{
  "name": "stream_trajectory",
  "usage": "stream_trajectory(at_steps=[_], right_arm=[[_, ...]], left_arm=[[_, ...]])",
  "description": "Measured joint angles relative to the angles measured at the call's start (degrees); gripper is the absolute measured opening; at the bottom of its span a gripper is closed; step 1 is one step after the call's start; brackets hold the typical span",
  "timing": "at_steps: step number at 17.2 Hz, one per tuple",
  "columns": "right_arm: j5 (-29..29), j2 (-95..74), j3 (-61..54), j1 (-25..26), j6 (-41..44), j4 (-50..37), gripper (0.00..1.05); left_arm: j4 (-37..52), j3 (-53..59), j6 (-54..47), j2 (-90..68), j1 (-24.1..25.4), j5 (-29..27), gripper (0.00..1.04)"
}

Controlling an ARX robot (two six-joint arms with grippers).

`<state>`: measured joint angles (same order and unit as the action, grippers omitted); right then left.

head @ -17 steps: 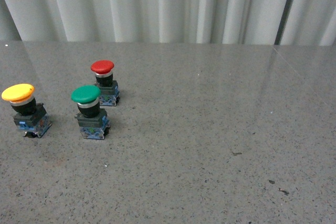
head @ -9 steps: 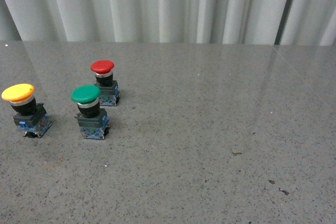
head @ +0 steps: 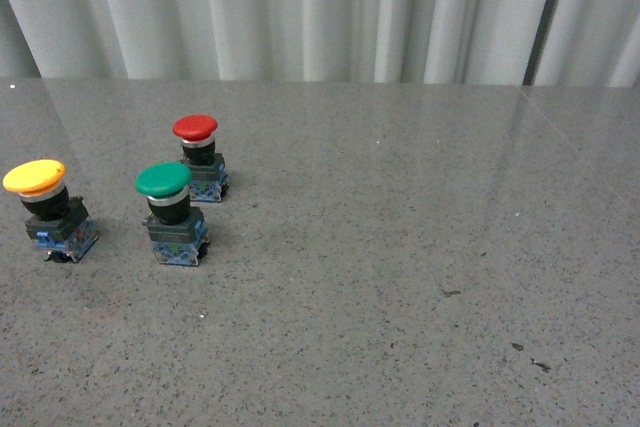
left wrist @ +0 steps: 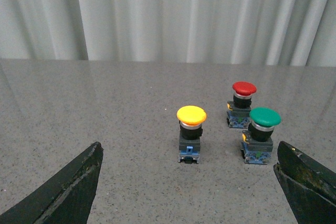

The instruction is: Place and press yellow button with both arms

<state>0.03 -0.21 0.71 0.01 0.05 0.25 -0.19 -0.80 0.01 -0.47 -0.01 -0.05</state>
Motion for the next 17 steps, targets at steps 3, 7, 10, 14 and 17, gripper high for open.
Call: stream_trajectory(at_steps=[3,7,10,14,17], right_arm=[[0.0,0.0,0.0,0.0,0.0,0.0,0.98],[-0.1,0.0,0.0,0.0,0.0,-0.1,0.98],[0.0,0.0,0.0,0.0,0.0,0.0,0.98],[0.0,0.0,0.0,0.0,0.0,0.0,0.98],[0.0,0.0,0.0,0.0,0.0,0.0,0.98]], left_arm=[[0.0,0.0,0.0,0.0,0.0,0.0,0.98],[-6.8,-8.1,3.6,-16.3,-3.3,-18.0,0.98],[10.3,-16.0,-0.3,-31.7,2.9,-11.4,0.98],[14.8,-31.8,-3.4,-59.1,6.9,-0.6,0.98],[7.2,-42.9,-4.2,-73.4,4.7,3.0,0.98]])
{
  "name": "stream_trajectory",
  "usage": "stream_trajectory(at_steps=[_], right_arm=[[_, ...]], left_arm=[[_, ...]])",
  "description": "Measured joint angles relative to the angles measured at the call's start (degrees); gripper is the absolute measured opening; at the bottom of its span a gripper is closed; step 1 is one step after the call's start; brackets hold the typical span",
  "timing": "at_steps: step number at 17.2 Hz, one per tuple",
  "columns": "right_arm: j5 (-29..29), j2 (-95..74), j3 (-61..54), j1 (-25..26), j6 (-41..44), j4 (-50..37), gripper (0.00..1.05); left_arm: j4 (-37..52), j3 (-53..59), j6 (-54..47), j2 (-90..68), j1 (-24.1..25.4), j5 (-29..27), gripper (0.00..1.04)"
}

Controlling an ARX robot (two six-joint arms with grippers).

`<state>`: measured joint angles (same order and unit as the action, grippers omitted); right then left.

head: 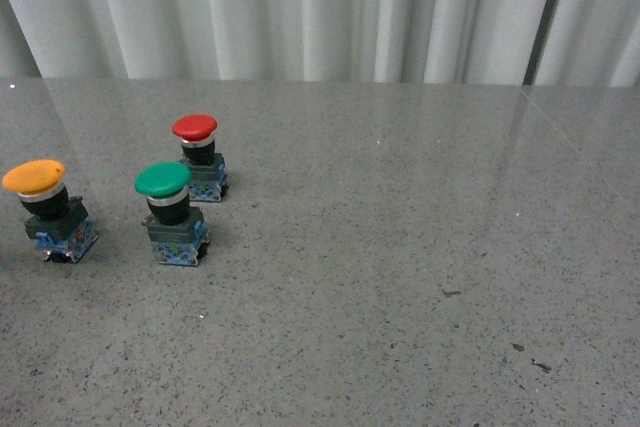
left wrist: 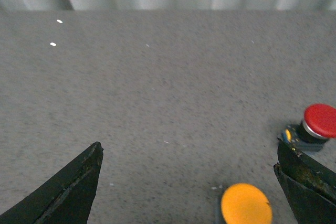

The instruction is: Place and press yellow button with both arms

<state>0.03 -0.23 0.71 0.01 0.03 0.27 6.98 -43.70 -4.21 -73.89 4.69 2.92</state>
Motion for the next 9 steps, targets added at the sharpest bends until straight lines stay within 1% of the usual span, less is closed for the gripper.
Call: stream_trajectory(at_steps=[3,6,9], right_arm=[[0.0,0.0,0.0,0.0,0.0,0.0,0.98],[0.0,0.0,0.0,0.0,0.0,0.0,0.98],[0.0,0.0,0.0,0.0,0.0,0.0,0.98]], left_arm=[[-3.1,-2.1,0.8,-6.0,-2.7,1.1,0.98],[-3.0,-1.1,1.2,-8.9,-3.0,2.6,0.98],[-2.0,0.2,1.1,-11.1,-3.9,1.1,0.98]])
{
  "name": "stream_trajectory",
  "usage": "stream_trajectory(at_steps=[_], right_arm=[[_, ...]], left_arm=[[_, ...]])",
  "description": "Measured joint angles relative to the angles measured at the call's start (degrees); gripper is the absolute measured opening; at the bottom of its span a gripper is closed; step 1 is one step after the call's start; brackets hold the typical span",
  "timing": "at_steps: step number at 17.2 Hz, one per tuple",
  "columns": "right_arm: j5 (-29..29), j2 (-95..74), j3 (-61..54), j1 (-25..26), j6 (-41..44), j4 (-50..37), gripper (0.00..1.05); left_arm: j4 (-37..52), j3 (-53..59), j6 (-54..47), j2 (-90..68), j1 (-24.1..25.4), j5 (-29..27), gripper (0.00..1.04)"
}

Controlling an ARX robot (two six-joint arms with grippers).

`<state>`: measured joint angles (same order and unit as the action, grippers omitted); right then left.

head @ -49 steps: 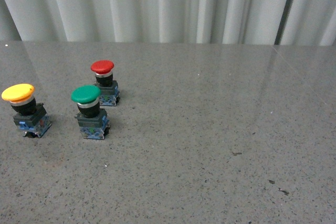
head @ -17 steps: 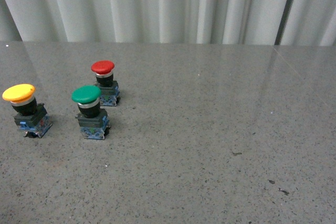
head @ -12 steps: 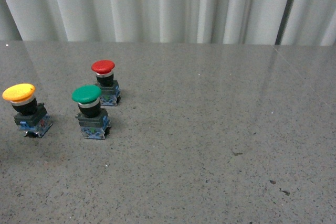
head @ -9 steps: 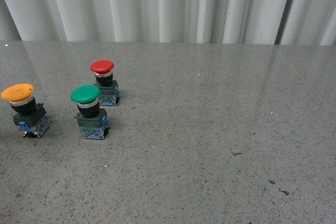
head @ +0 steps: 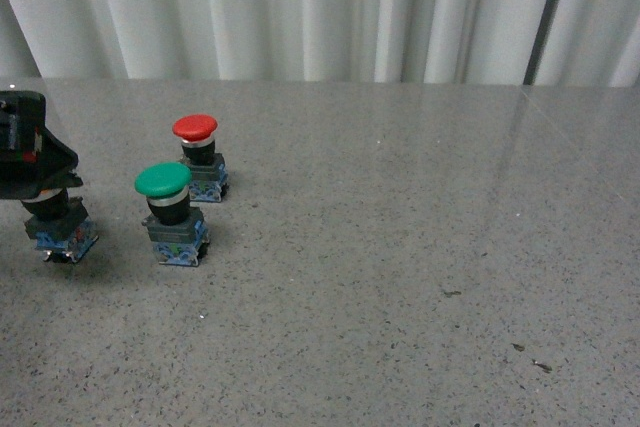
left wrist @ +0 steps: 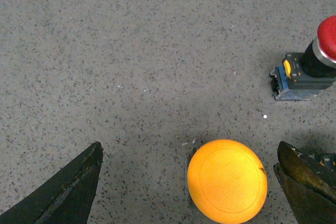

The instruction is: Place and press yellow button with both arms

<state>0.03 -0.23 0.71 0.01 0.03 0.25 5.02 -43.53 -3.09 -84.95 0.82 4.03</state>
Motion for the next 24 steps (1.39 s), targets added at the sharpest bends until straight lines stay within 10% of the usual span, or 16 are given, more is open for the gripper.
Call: stream_trajectory(at_steps=[6,13,24], right_arm=[[0.0,0.0,0.0,0.0,0.0,0.0,0.98],[0.0,0.0,0.0,0.0,0.0,0.0,0.98],[0.0,0.0,0.0,0.0,0.0,0.0,0.98]], left_arm=[[2.9,0.8,-0.2,-3.7,-0.3,0.9,0.98],[2.8,0.9,-0.4,-2.4,-1.2,-1.3,0.38],[-2.4,-12.9,9.2,4.3,-23.5,-14.3,0.37]])
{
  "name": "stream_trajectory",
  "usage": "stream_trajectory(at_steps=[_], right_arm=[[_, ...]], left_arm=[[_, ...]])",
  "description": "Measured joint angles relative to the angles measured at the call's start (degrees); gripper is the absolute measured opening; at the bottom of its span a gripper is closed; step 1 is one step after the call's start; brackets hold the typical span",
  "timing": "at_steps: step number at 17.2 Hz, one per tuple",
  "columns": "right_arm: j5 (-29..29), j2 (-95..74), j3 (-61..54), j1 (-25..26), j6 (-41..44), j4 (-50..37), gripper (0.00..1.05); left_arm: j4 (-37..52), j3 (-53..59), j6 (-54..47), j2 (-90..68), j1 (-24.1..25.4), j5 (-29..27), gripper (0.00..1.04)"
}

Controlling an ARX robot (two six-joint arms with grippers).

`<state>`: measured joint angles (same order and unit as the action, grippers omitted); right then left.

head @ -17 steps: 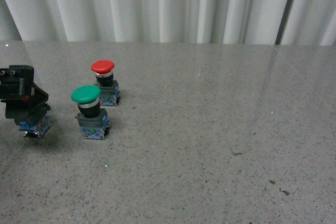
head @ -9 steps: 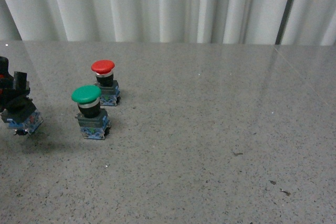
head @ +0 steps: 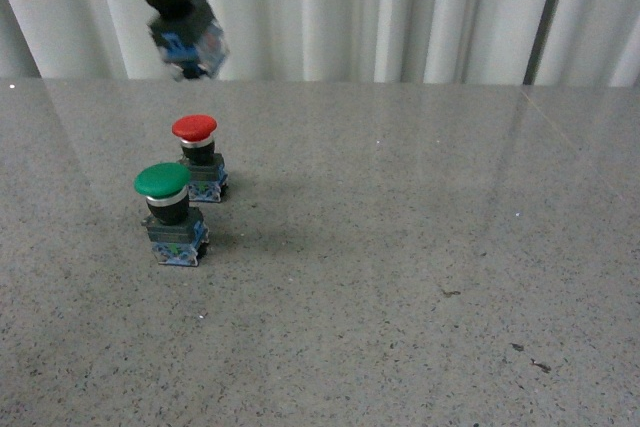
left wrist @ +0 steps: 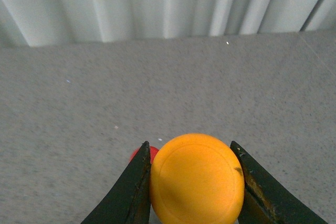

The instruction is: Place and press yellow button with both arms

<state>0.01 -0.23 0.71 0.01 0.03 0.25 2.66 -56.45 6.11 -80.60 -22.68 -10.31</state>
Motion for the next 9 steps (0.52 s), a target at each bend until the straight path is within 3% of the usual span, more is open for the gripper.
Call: stream_trajectory(at_steps=[5,9], right_arm=[[0.0,0.0,0.0,0.0,0.0,0.0,0.98],[0.0,0.0,0.0,0.0,0.0,0.0,0.98]], left_arm=[[0.3,-5.2,7.5,-12.0,-11.0,-3.8,0.37],[-1.6,-9.3,12.4,-19.7,-14.9,-5.8,0.37]])
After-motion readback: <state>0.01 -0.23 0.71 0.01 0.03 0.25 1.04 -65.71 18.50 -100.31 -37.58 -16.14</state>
